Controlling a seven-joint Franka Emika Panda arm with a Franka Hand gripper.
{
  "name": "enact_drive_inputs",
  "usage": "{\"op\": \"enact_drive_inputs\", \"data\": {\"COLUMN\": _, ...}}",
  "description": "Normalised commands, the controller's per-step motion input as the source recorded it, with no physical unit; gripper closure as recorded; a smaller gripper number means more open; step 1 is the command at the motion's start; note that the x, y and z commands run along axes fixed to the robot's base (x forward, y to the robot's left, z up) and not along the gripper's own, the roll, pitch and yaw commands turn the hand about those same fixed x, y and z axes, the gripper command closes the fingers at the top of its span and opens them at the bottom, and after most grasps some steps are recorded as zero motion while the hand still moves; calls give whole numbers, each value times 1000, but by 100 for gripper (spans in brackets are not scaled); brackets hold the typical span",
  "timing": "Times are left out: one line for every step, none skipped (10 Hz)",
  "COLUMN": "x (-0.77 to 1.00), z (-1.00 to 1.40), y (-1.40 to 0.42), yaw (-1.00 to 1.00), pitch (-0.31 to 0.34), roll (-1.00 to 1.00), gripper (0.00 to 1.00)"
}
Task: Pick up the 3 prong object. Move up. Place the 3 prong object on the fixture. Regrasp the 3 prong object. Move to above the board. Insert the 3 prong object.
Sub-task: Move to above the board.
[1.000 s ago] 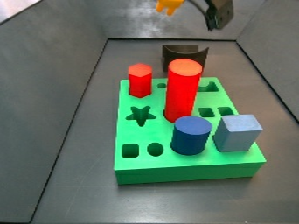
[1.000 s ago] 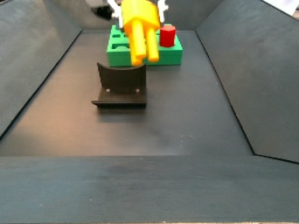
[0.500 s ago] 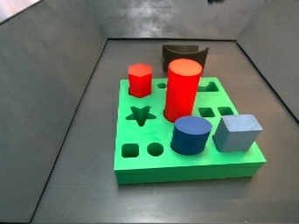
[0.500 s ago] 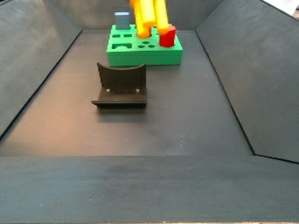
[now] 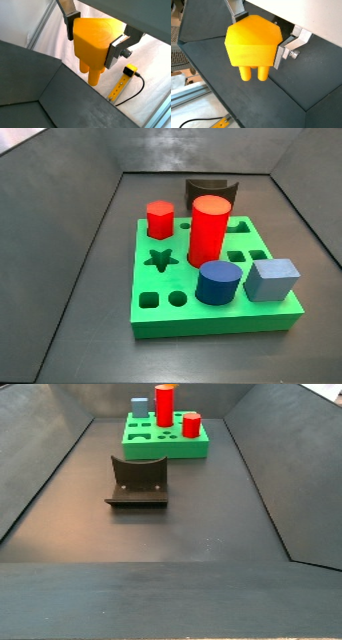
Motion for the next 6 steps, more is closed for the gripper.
{"op": "enact_drive_inputs", "data": {"x": -101, "z": 338, "y": 44, "yaw": -123, "pitch": -68, "roll": -162, "gripper": 100}}
{"op": "enact_drive_inputs", "data": {"x": -107, "z": 76, "y": -1000, "yaw": -50, "pitch": -71, "roll": -1000, "gripper": 100}}
{"op": "enact_drive_inputs", "data": {"x": -106, "z": 58, "y": -1000, "yaw": -51, "pitch": -68, "roll": -1000, "gripper": 100}}
{"op": "enact_drive_inputs", "data": {"x": -113, "z": 78, "y": -1000, "yaw": -57, "pitch": -61, "roll": -1000, "gripper": 100}}
{"op": "enact_drive_inputs", "data": {"x": -114, "z": 76, "y": -1000, "yaw": -61, "pitch": -58, "roll": -1000, "gripper": 100}}
{"op": "enact_drive_inputs", "data": {"x": -120, "z": 79, "y": -1000, "yaw": -65, "pitch": -57, "roll": -1000, "gripper": 100}}
